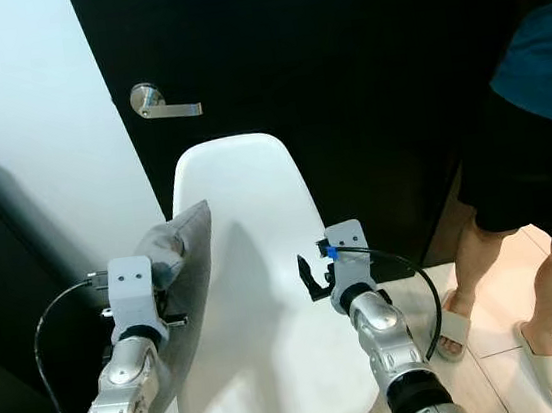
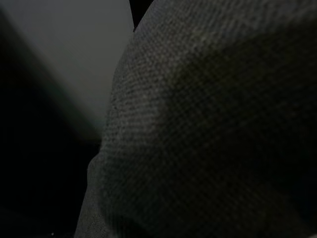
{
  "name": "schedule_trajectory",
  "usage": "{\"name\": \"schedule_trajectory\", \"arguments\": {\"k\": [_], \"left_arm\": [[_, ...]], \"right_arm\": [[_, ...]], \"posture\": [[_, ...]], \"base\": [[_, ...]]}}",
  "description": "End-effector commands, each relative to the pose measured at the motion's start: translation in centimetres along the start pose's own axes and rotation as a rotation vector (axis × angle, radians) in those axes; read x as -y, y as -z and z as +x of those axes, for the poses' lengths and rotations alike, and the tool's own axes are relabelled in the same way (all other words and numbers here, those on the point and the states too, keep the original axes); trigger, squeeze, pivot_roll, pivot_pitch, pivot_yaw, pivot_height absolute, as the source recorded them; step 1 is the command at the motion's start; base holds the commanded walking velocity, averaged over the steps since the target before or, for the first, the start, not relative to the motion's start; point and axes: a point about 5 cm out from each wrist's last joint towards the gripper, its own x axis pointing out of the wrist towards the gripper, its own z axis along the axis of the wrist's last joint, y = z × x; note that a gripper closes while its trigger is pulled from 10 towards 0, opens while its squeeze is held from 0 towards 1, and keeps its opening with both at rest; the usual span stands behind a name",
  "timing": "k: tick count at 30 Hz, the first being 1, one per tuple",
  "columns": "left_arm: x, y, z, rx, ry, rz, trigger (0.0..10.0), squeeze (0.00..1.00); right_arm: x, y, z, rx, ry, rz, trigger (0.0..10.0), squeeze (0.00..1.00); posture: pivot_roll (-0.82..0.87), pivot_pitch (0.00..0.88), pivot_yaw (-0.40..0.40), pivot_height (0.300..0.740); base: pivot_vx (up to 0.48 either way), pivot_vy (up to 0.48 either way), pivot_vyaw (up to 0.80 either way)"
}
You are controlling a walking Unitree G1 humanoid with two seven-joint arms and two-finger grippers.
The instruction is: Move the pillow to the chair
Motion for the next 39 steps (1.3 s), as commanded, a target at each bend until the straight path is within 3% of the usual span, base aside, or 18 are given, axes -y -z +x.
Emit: {"name": "schedule_trajectory", "arguments": {"k": [1, 4, 5, 7, 21, 23, 25, 26, 28, 29, 30, 31, 32, 34, 39], "left_arm": [[0.3, -1.3, 0.3, 0.058, 0.02, 0.019, 10.0, 0.0], [0.4, -1.2, 0.3, 0.057, 0.023, 0.023, 10.0, 0.0], [0.2, -1.1, 0.1, 0.056, 0.0, -0.031, 10.0, 0.0], [0.1, -1.1, 0.1, 0.052, -0.015, -0.049, 10.0, 0.0], [-0.1, -0.8, -0.1, 0.045, -0.016, -0.016, 10.0, 0.0], [0.4, -0.6, -0.1, 0.033, 0.037, 0.031, 10.0, 0.0], [0.7, -0.5, 0.0, 0.03, 0.089, 0.14, 10.0, 0.0], [0.7, -0.5, 0.0, 0.03, 0.089, 0.14, 10.0, 0.0], [1.0, -1.3, 0.3, 0.105, 0.178, 0.361, 10.0, 0.0], [1.0, -1.3, 0.3, 0.105, 0.178, 0.361, 10.0, 0.0], [1.1, -1.6, 0.6, 0.155, 0.214, 0.581, 10.0, 0.0], [0.9, -1.7, 0.9, 0.174, 0.217, 0.695, 10.0, 0.0], [0.9, -1.7, 0.9, 0.174, 0.217, 0.695, 10.0, 0.0], [0.5, -2.2, 1.5, 0.196, 0.202, 0.828, 10.0, 0.0], [0.6, -2.8, 1.8, 0.226, 0.22, 0.88, 10.0, 0.0]], "right_arm": [[0.0, 0.0, -0.1, 0.004, -0.002, -0.002, 10.0, 0.0], [0.0, 0.0, -0.1, 0.004, -0.003, -0.003, 10.0, 0.0], [0.0, 0.0, -0.1, 0.004, -0.002, -0.003, 10.0, 0.0], [0.0, 0.1, -0.1, 0.003, -0.001, -0.003, 10.0, 0.0], [0.0, 0.2, -0.3, 0.002, -0.012, -0.002, 10.0, 0.0], [0.0, 0.2, -0.3, 0.001, -0.013, 0.002, 10.0, 0.0], [0.0, 0.3, -0.3, -0.004, -0.008, 0.007, 10.0, 0.0], [0.0, 0.3, -0.3, -0.004, -0.008, 0.007, 10.0, 0.0], [0.2, 0.1, -0.2, -0.001, 0.004, 0.022, 10.0, 0.0], [0.2, 0.1, -0.2, -0.001, 0.004, 0.022, 10.0, 0.0], [0.1, 0.0, -0.1, -0.002, -0.002, 0.026, 10.0, 0.0], [-0.1, 0.0, 0.0, -0.003, -0.01, 0.027, 10.0, 0.0], [-0.1, 0.0, 0.0, -0.003, -0.01, 0.027, 10.0, 0.0], [-0.3, -0.1, 0.1, -0.003, -0.021, 0.032, 10.0, 0.0], [-0.4, -0.3, 0.1, 0.011, -0.03, 0.046, 10.0, 0.0]], "posture": [[0.07, 0.039, -0.037, 0.74], [0.07, 0.039, -0.037, 0.74], [0.07, 0.043, -0.037, 0.74], [0.07, 0.043, -0.037, 0.74], [0.07, 0.052, -0.043, 0.74], [0.07, 0.049, -0.046, 0.74], [0.07, 0.053, -0.05, 0.74], [0.07, 0.053, -0.05, 0.74], [0.07, 0.055, -0.057, 0.74], [0.07, 0.055, -0.057, 0.74], [0.08, 0.054, -0.061, 0.74], [0.08, 0.054, -0.061, 0.74], [0.08, 0.054, -0.061, 0.74], [0.08, 0.055, -0.066, 0.74], [0.07, 0.056, -0.067, 0.721]], "base": [[0.0, -0.48, 0.0], [0.0, -0.48, 0.0], [0.0, -0.296, 0.0], [0.0, -0.148, 0.0], [0.0, 0.0, 0.0], [0.0, 0.0, 0.0], [0.0, 0.0, 0.0], [0.0, 0.0, 0.0], [0.0, 0.0, 0.0], [0.0, 0.0, 0.0], [0.0, 0.0, 0.0], [0.0, 0.0, 0.0], [0.0, 0.0, 0.0], [0.0, 0.0, 0.0], [0.0, 0.0, 0.0]]}}
